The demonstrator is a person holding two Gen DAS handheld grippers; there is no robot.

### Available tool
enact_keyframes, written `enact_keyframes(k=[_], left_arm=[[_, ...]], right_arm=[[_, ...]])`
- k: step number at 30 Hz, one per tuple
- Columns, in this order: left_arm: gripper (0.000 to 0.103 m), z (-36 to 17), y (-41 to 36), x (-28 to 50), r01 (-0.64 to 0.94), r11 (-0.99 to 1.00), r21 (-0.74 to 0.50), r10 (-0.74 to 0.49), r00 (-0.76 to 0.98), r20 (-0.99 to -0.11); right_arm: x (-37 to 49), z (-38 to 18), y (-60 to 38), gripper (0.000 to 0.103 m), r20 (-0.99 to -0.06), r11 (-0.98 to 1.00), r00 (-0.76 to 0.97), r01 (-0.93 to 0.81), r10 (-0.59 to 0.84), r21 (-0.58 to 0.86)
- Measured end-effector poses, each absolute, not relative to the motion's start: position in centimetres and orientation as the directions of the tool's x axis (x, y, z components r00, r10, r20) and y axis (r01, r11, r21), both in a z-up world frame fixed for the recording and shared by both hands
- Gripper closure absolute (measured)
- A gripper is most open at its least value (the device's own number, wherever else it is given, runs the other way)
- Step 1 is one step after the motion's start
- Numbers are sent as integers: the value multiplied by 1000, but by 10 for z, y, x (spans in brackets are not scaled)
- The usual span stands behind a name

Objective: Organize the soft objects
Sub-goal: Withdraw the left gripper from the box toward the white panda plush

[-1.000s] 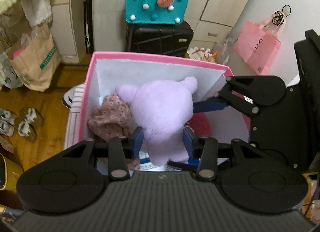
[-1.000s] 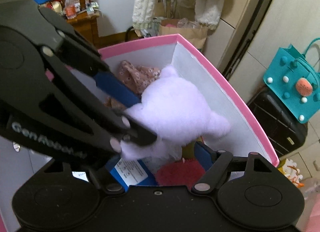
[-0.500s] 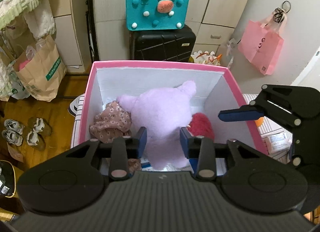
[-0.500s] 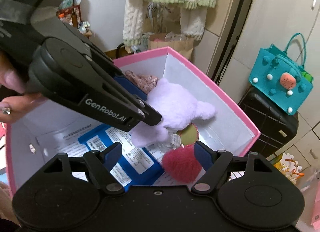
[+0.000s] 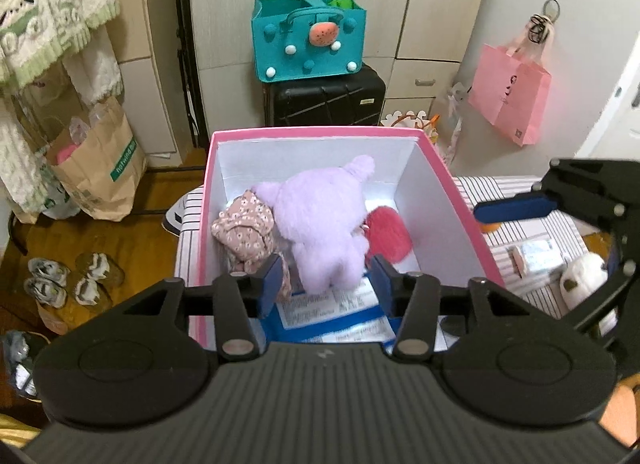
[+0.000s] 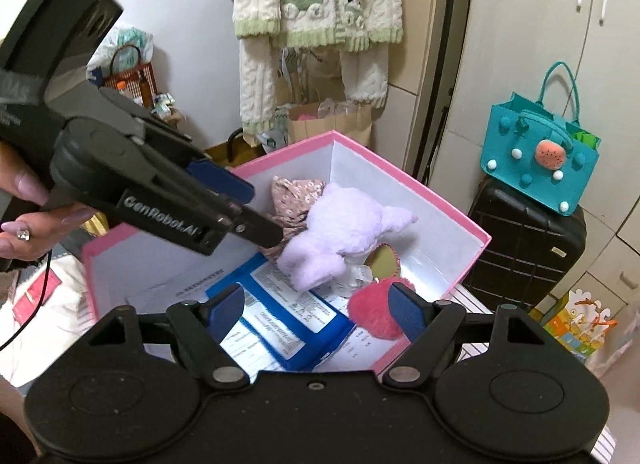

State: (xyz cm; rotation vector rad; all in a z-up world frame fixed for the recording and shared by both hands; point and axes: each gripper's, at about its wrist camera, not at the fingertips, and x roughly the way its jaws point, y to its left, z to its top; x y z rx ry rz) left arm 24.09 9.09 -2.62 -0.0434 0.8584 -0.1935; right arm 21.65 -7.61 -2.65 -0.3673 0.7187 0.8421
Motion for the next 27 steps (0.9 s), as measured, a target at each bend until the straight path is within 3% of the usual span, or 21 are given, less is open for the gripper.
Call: enact_keyframes(k=[9, 27], left_arm=[[42, 6, 79, 185, 201, 980, -12, -147, 673, -725], [33, 48, 53, 91, 302, 952, 57, -176, 687, -705]], right_arm=[[165, 10, -98, 20, -655, 631, 489, -775, 576, -24], [82, 51, -140, 20, -600, 637, 527, -770, 602, -36]])
